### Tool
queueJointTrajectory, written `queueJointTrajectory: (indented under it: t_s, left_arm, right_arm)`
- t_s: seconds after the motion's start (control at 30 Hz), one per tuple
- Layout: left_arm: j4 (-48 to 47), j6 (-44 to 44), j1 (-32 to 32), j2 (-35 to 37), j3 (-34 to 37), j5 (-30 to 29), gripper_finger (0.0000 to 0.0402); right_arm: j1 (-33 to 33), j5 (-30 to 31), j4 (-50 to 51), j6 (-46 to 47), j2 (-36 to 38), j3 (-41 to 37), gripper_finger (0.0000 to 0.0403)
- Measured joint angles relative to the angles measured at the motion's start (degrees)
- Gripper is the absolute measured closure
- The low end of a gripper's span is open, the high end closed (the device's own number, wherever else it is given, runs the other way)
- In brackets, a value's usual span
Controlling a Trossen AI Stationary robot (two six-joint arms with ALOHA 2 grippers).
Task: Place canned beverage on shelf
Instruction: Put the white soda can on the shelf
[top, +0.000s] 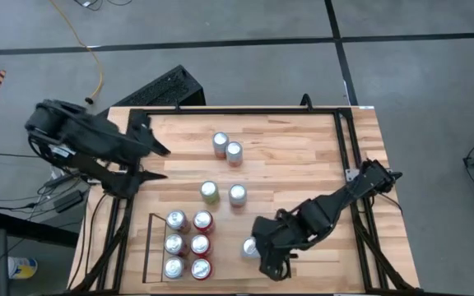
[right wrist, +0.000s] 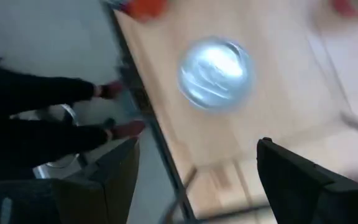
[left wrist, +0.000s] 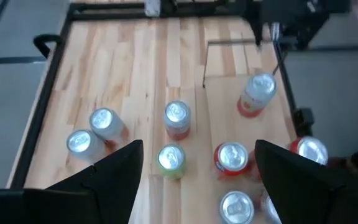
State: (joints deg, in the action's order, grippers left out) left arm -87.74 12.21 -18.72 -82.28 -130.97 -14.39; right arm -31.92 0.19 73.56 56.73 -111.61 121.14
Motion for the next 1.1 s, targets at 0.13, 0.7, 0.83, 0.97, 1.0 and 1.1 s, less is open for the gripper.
queueJointTrajectory:
  t_s: [0.13,0.7,0.83,0.97,1.0,1.1]
  left_arm:
    - [4.3,-4.3,0.0,-1.9,4.1,0.7,0.0109]
    - [49.8,-3.8,0.3,-23.4,15.6,0.4,0.0109]
    - [52.2,-0.4,-1.3,-28.7,15.6,0.6,0.0109]
    - [51.5,-1.8,-3.7,-31.3,15.6,-2.7,0.0109]
    - [51.4,-3.4,-4.4,-31.4,15.6,-3.0,0.0109]
    - [49.6,-11.8,-6.4,-32.2,15.6,-2.3,0.0109]
  right_arm:
    - [-2.6,-7.8,5.6,9.1,1.1,0.2,0.0105]
    - [-30.5,15.7,16.5,31.7,5.6,0.2,0.0105]
    - [-33.2,17.5,16.6,33.3,5.5,-0.9,0.0105]
    - [-34.9,19.9,16.5,34.8,5.5,-1.5,0.0105]
    - [-35.2,20.5,16.5,34.8,5.5,-1.6,0.0105]
    - [-35.6,20.9,16.5,34.9,5.5,-2.6,0.0105]
